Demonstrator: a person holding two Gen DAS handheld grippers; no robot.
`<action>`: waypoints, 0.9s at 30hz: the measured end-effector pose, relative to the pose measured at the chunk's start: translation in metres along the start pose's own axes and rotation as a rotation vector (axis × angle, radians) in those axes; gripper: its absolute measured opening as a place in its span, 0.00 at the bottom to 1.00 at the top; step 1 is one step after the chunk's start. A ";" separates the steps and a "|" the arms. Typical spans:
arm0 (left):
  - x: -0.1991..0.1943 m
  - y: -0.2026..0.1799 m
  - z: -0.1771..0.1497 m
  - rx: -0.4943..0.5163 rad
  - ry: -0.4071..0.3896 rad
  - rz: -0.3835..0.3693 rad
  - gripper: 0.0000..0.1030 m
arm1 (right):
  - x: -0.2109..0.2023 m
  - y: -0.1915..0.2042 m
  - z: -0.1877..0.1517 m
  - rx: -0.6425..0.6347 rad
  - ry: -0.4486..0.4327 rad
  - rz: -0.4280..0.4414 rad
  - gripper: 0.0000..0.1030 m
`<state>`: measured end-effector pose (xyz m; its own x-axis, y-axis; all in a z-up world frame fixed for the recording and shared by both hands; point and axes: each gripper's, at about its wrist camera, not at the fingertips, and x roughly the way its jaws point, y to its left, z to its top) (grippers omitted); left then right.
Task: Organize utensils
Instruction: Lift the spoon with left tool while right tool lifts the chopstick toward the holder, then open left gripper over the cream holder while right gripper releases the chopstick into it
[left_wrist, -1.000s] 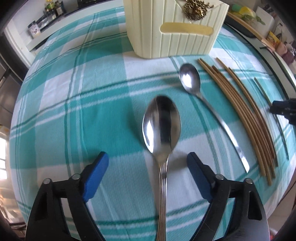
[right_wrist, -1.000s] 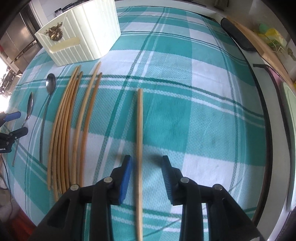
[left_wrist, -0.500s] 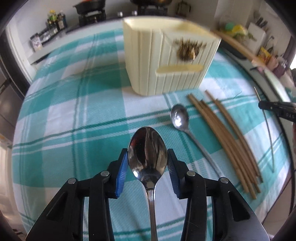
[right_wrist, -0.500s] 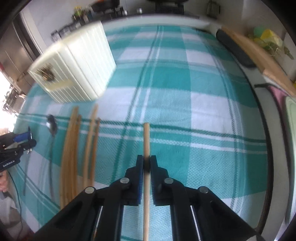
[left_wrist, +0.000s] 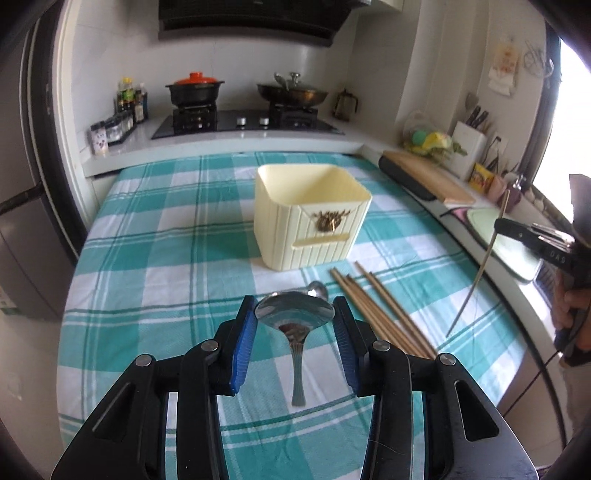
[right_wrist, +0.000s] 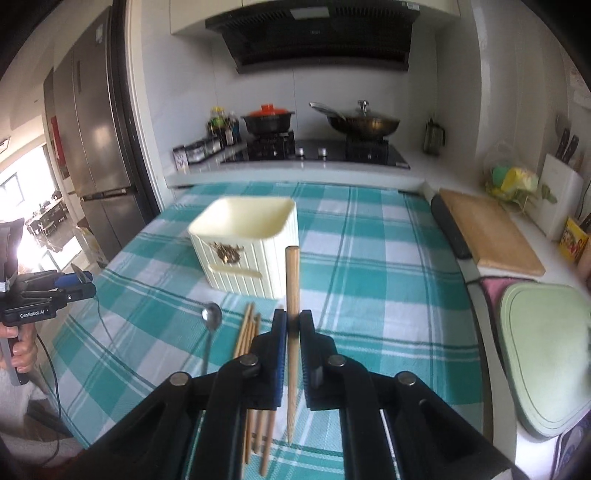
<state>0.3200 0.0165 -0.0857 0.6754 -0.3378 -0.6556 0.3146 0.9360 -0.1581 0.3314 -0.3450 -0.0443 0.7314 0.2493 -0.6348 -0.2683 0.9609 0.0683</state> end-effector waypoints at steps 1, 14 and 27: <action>-0.003 0.001 0.002 -0.004 -0.009 -0.003 0.40 | -0.003 0.003 0.002 -0.005 -0.016 -0.002 0.07; -0.026 0.027 0.069 -0.086 -0.077 -0.064 0.40 | 0.005 0.028 0.064 -0.062 -0.137 0.015 0.07; -0.006 -0.005 0.193 -0.074 -0.357 0.024 0.40 | 0.039 0.042 0.152 -0.067 -0.424 -0.017 0.07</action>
<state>0.4432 -0.0052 0.0609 0.8764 -0.3170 -0.3626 0.2559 0.9443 -0.2072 0.4442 -0.2765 0.0512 0.9253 0.2745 -0.2618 -0.2839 0.9589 0.0019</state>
